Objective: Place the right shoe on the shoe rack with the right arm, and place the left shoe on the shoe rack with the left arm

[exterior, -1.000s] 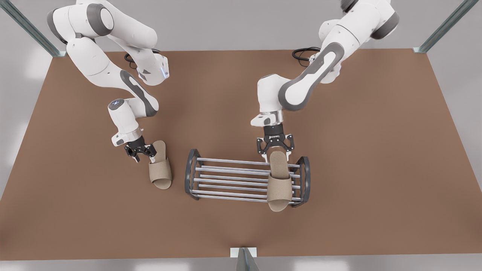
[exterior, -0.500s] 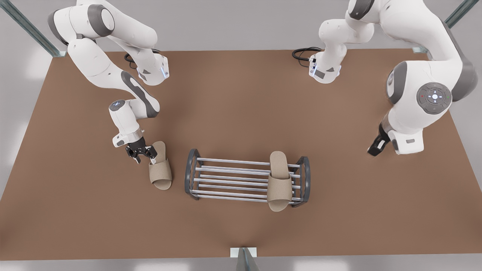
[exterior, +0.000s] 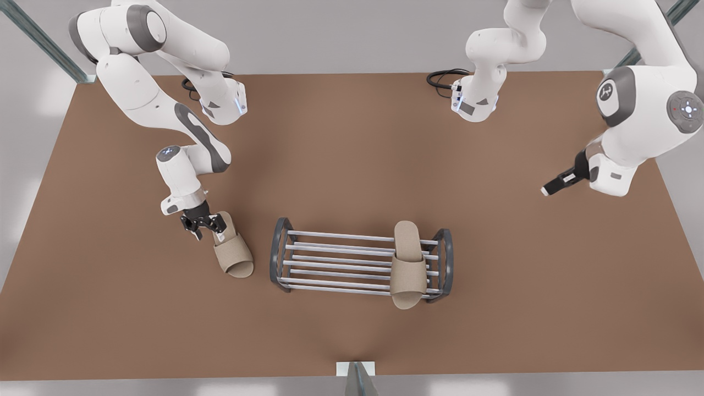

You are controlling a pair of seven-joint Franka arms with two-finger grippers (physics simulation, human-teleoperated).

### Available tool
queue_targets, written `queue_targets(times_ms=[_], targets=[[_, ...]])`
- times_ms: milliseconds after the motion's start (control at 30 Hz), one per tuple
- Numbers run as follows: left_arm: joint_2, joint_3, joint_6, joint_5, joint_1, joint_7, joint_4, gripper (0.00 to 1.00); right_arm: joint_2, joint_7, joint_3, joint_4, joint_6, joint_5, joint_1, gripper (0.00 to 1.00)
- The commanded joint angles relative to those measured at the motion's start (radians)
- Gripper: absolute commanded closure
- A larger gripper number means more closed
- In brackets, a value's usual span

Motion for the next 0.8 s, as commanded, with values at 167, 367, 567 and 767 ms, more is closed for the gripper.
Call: queue_targets(times_ms=[167, 367, 567, 767], targets=[[0.007, 0.001, 0.039, -0.024, -0.062, 0.422, 0.003, 0.0, 0.005, -0.007, -0.001, 0.011, 0.0, -0.296, -0.105, 0.0], [0.009, 0.001, 0.039, -0.031, -0.06, 0.422, 0.003, 0.0, 0.03, -0.076, -0.005, 0.042, 0.0, -0.492, -0.165, 0.0], [0.007, 0.004, 0.03, -0.051, -0.037, 0.448, 0.003, 0.0, 0.067, -0.133, -0.005, 0.062, 0.0, -0.492, -0.182, 0.0], [-0.005, -0.016, 0.005, -0.05, -0.046, 0.428, 0.077, 0.0, 0.105, -0.133, -0.005, 0.094, 0.0, -0.491, -0.176, 0.0]])
